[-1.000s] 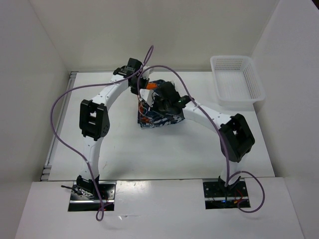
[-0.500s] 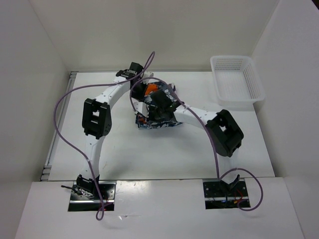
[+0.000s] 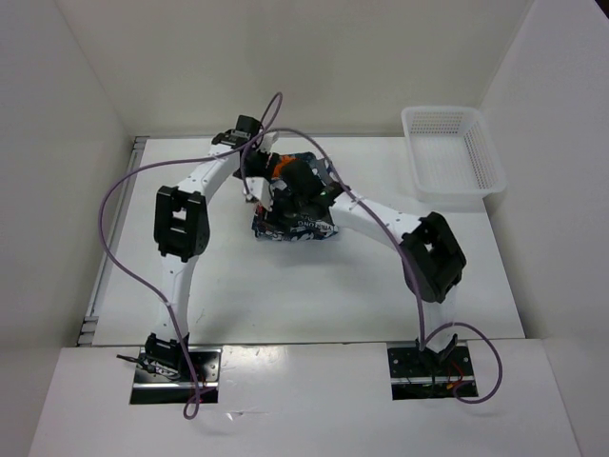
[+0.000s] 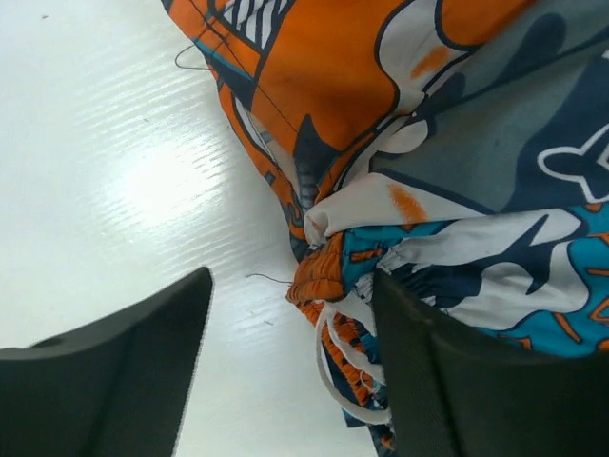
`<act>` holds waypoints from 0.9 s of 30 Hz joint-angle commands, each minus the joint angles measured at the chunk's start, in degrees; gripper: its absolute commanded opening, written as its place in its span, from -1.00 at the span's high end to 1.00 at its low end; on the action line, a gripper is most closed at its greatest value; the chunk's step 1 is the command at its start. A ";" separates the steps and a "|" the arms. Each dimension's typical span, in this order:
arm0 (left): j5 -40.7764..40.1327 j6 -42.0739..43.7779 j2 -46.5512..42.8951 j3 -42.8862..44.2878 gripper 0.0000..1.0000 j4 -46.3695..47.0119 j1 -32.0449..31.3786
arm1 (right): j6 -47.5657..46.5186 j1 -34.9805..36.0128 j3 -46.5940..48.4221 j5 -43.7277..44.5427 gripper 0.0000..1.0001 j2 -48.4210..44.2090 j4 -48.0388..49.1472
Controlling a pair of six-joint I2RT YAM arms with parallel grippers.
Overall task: Fold and stack the shorts
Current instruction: Fold the shorts
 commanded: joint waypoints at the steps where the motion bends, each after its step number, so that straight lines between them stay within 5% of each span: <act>1: 0.38 0.23 -6.27 2.39 -0.57 1.20 0.17 | 10.70 -2.98 5.58 -4.99 -0.16 -8.44 1.85; 7: 3.53 0.23 -13.75 -3.31 -0.67 -0.64 0.17 | 21.87 -13.43 6.29 -5.90 -0.24 -8.38 5.17; 16: 16.02 0.23 -17.81 -20.46 -0.65 -4.17 -1.85 | 33.75 -25.40 18.23 -2.19 -0.24 11.57 10.02; 27: 17.96 0.23 -9.63 -15.45 -0.70 -2.93 -4.49 | 40.08 -27.86 28.35 -3.32 -0.29 24.68 9.32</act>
